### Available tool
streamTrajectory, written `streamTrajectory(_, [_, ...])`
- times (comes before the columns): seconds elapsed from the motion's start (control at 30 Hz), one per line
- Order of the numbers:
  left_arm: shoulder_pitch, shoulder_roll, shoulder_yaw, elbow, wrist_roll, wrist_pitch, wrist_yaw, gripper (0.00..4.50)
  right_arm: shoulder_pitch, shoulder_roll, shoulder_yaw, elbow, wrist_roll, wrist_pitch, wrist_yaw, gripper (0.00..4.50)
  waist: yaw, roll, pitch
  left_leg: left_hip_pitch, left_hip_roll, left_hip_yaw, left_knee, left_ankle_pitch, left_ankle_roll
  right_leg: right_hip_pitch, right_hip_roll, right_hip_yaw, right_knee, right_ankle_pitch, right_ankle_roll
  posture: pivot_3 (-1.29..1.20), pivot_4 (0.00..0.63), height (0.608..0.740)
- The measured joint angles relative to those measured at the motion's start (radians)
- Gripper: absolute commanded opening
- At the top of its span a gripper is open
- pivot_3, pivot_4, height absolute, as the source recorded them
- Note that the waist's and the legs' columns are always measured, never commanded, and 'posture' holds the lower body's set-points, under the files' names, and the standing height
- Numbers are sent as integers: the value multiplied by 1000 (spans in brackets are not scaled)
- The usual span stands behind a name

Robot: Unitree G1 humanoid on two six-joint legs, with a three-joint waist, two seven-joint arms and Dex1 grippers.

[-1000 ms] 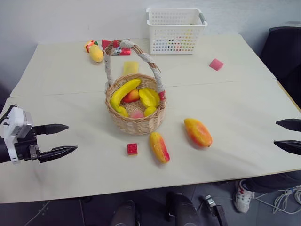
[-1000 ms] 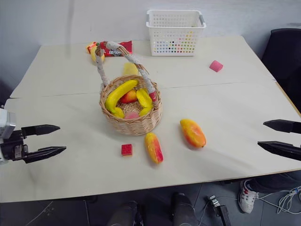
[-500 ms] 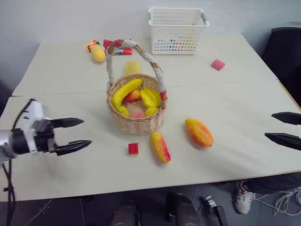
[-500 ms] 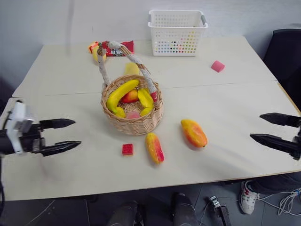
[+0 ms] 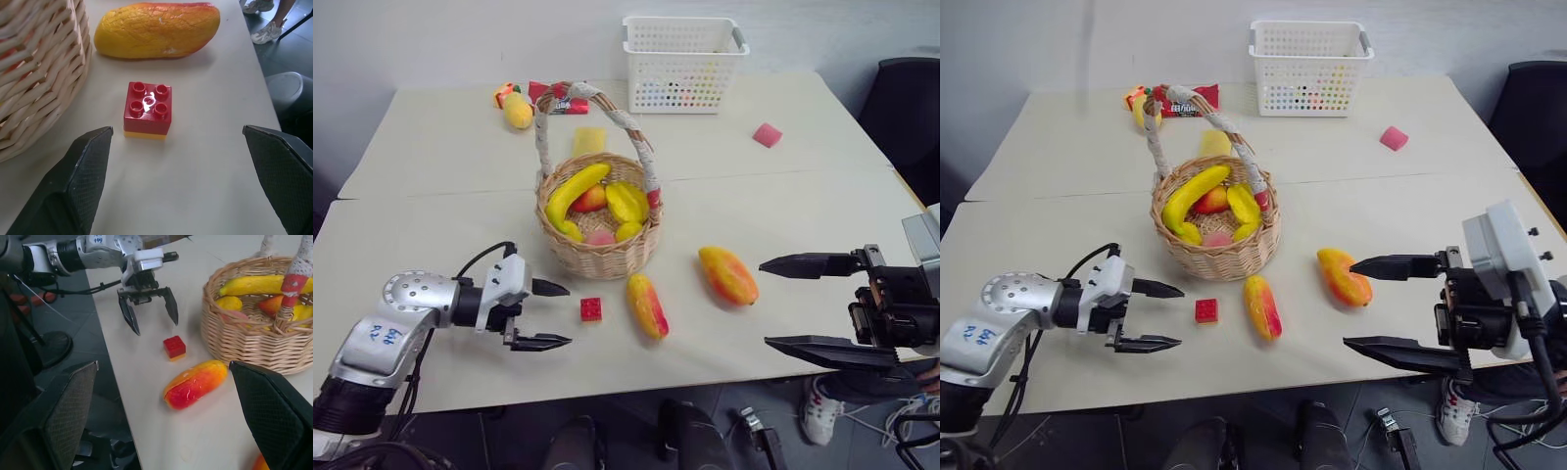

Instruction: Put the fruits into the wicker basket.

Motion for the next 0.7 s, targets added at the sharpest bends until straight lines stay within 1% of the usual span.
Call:
streamTrajectory(0.07, [-24,-36,-27,21,25,-10,18,4473,-2,0,7,-1,0,-2,-9,4500,3,0,0,0,0,0,0,0,0,0,0,0,0,0,1,0,150,740])
streamTrajectory(0.17, [-25,-63,-73,30,61,-31,22,4473,-7,0,35,-2,-7,-6,-17,4500,4,-1,0,0,0,1,0,0,0,0,1,0,0,0,1,0,150,740])
streamTrajectory(0.27, [-26,-88,-104,54,93,-50,28,3890,-20,0,49,-2,-23,-24,-30,4500,5,-1,0,1,1,1,1,0,0,0,1,0,1,0,1,0,150,740])
streamTrajectory(0.37, [-29,-109,-131,84,137,-77,48,2959,-24,0,69,-2,-37,-39,-38,4500,7,-1,0,0,0,0,1,0,1,0,0,0,1,0,1,0,150,740])
streamTrajectory(0.4, [-30,-117,-131,94,144,-88,55,2743,-23,0,74,-2,-40,-43,-39,4500,7,-1,0,0,0,0,1,0,1,0,0,0,1,0,1,0,150,740])
streamTrajectory(0.47, [-33,-130,-131,103,155,-106,66,2057,-22,0,76,-2,-50,-51,-43,4500,10,-1,-1,0,0,0,1,0,1,0,0,0,1,0,1,0,150,740])
streamTrajectory(0.53, [-33,-133,-130,107,163,-119,71,1495,-22,2,79,-2,-62,-64,-48,4500,13,-1,-1,0,0,0,2,0,1,0,0,0,1,0,1,0,150,740])
streamTrajectory(0.7, [-11,-132,-114,109,161,-139,74,1461,-24,12,115,-1,-80,-89,-58,4500,12,-1,-1,1,1,0,2,0,1,0,0,1,2,0,1,0,150,740])
